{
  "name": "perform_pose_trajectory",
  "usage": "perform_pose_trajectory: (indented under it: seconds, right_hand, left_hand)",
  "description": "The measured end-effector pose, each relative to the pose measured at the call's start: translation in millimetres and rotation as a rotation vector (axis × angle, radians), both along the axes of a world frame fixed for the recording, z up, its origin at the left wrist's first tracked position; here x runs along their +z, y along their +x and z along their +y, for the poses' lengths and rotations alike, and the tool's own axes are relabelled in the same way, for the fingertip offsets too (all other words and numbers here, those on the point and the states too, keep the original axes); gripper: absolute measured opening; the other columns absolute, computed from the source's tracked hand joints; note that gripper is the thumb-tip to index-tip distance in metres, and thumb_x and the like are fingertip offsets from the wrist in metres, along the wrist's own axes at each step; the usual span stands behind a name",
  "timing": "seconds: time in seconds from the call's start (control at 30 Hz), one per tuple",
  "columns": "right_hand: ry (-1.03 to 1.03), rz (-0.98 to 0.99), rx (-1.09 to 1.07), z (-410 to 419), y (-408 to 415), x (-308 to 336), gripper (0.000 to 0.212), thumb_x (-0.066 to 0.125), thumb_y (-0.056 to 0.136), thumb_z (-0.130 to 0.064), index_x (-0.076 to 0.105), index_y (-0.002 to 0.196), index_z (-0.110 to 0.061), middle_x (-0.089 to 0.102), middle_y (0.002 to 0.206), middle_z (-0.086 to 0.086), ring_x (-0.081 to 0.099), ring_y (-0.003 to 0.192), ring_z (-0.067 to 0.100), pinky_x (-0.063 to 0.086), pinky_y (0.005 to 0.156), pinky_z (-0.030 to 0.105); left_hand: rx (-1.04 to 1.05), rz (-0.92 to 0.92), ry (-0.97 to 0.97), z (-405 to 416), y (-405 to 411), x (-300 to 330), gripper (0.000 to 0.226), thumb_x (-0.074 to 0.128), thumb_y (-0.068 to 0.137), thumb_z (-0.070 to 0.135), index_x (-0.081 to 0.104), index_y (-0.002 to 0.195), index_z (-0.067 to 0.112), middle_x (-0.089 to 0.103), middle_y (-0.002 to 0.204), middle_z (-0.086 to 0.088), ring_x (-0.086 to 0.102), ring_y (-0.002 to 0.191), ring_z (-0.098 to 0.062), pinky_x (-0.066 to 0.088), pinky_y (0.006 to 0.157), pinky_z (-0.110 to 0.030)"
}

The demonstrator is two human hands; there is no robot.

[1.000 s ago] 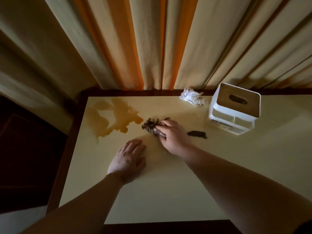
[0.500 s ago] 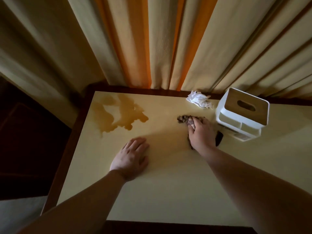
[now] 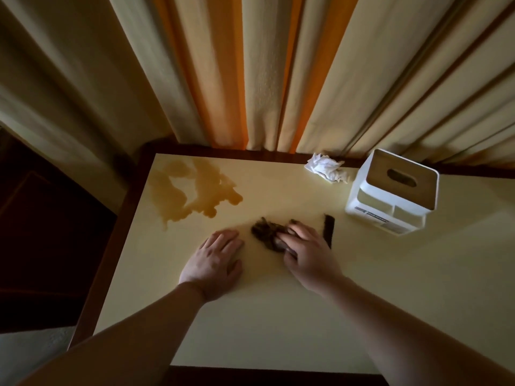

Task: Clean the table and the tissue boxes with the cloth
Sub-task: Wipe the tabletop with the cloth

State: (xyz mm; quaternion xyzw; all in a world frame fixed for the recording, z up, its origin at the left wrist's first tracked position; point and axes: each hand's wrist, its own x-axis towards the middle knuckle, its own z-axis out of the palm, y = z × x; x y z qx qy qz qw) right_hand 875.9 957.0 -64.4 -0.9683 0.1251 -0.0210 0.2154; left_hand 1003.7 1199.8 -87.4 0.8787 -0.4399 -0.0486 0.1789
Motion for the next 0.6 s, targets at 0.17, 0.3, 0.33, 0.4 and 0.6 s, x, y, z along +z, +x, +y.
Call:
perform_pose_trajectory:
  seconds: [0.17,0.3,0.33,0.4,0.6]
  right_hand:
    - [-0.073,0.013,-0.231,-38.3,-8.2,-3.1,0.042,0.061,0.096,-0.024,0.068,0.137,-0.016,0.060,0.138,0.010,0.053,0.131,0.032,0.046,0.107,0.041]
    - [-0.086,0.029,-0.263,-49.1,57.1,-4.3,0.041,0.062,0.099,-0.023,0.065,0.139,-0.014,0.058,0.140,0.009,0.051,0.131,0.034,0.043,0.111,0.043]
    - [-0.078,0.040,-0.270,-44.7,74.8,-1.9,0.042,0.058,0.101,-0.026,0.063,0.142,-0.017,0.055,0.144,0.006,0.047,0.134,0.031,0.039,0.115,0.041]
    - [-0.042,0.050,-0.244,-26.8,100.4,1.2,0.043,0.055,0.102,-0.029,0.060,0.145,-0.022,0.050,0.150,0.002,0.043,0.136,0.026,0.033,0.117,0.037]
    - [0.050,-0.016,0.043,29.5,49.0,-1.5,0.045,0.053,0.090,-0.028,0.072,0.129,-0.020,0.060,0.139,0.010,0.055,0.126,0.035,0.049,0.107,0.046]
  left_hand:
    - [-0.005,0.009,0.001,-0.4,1.1,0.4,0.048,0.051,0.094,0.043,0.064,0.133,0.017,0.059,0.140,-0.003,0.052,0.133,-0.026,0.047,0.110,-0.042]
    - [0.008,0.022,0.000,-0.4,0.8,-1.9,0.051,0.050,0.094,0.044,0.063,0.137,0.019,0.057,0.144,-0.002,0.049,0.136,-0.025,0.042,0.114,-0.041]
    - [0.007,0.023,-0.003,-0.2,0.9,-2.8,0.051,0.051,0.094,0.043,0.063,0.136,0.019,0.058,0.143,-0.002,0.049,0.136,-0.026,0.042,0.114,-0.041]
    - [0.001,0.029,-0.008,0.2,1.7,-4.3,0.050,0.053,0.093,0.041,0.064,0.135,0.017,0.059,0.142,-0.004,0.051,0.135,-0.028,0.044,0.114,-0.043]
    - [-0.024,0.029,-0.017,0.2,2.5,-3.2,0.052,0.052,0.094,0.042,0.063,0.138,0.016,0.058,0.143,-0.005,0.050,0.135,-0.029,0.045,0.113,-0.045]
